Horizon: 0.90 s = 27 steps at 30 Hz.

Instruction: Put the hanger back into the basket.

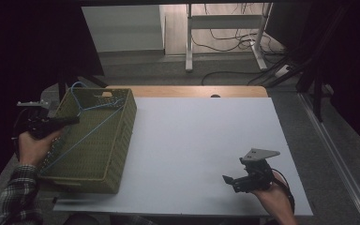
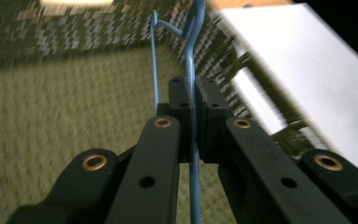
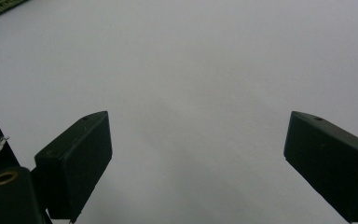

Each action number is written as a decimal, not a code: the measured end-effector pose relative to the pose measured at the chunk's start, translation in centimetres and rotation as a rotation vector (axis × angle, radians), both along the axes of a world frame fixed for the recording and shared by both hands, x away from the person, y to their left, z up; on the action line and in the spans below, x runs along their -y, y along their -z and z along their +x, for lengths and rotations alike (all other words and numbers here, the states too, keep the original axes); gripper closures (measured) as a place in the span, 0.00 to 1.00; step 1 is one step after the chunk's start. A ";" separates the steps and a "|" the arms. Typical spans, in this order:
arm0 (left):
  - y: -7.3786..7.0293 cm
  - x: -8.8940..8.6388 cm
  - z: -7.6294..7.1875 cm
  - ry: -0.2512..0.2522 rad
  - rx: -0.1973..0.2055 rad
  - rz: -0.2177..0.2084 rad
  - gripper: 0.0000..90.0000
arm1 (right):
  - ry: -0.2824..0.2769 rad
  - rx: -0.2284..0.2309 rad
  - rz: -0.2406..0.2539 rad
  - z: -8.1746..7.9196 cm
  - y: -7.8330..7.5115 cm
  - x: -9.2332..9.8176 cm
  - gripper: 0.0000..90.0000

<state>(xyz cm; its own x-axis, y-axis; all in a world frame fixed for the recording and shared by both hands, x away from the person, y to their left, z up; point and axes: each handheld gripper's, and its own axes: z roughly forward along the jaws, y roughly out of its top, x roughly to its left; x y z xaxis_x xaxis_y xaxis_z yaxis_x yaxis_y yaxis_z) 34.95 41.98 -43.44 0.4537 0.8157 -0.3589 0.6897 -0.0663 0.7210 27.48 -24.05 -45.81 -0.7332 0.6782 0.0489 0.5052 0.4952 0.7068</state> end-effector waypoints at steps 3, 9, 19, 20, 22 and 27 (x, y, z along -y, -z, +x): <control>1.0 -0.1 0.2 -0.020 -0.049 0.048 0.96 | -0.003 -0.003 -0.004 0.0 0.1 0.0 0.08; 2.3 -0.2 0.5 -0.090 -0.138 0.184 0.95 | -0.010 -0.003 -0.012 -0.1 0.2 0.0 0.08; -1.3 2.6 -2.4 -0.104 -0.011 0.258 0.33 | 0.020 0.007 0.032 -0.2 -0.4 1.1 0.07; -1.7 3.2 -2.9 -0.085 0.009 0.241 0.29 | 0.022 0.013 0.038 -0.3 -0.6 1.3 0.06; -2.4 4.6 -3.9 -0.042 0.058 0.202 0.25 | 0.029 0.020 0.050 -0.5 -0.8 1.7 0.06; -3.4 8.4 -6.5 0.042 0.136 0.173 0.09 | 0.058 0.025 0.053 -1.0 -1.0 2.7 0.04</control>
<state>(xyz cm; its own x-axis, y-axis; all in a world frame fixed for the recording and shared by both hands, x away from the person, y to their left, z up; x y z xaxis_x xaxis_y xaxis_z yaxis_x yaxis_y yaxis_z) 28.46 33.57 -40.00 0.5230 0.8393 -0.1486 0.5812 -0.2235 0.7825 26.49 -26.79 -44.83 -0.6941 0.7166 0.0686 0.5140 0.4268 0.7441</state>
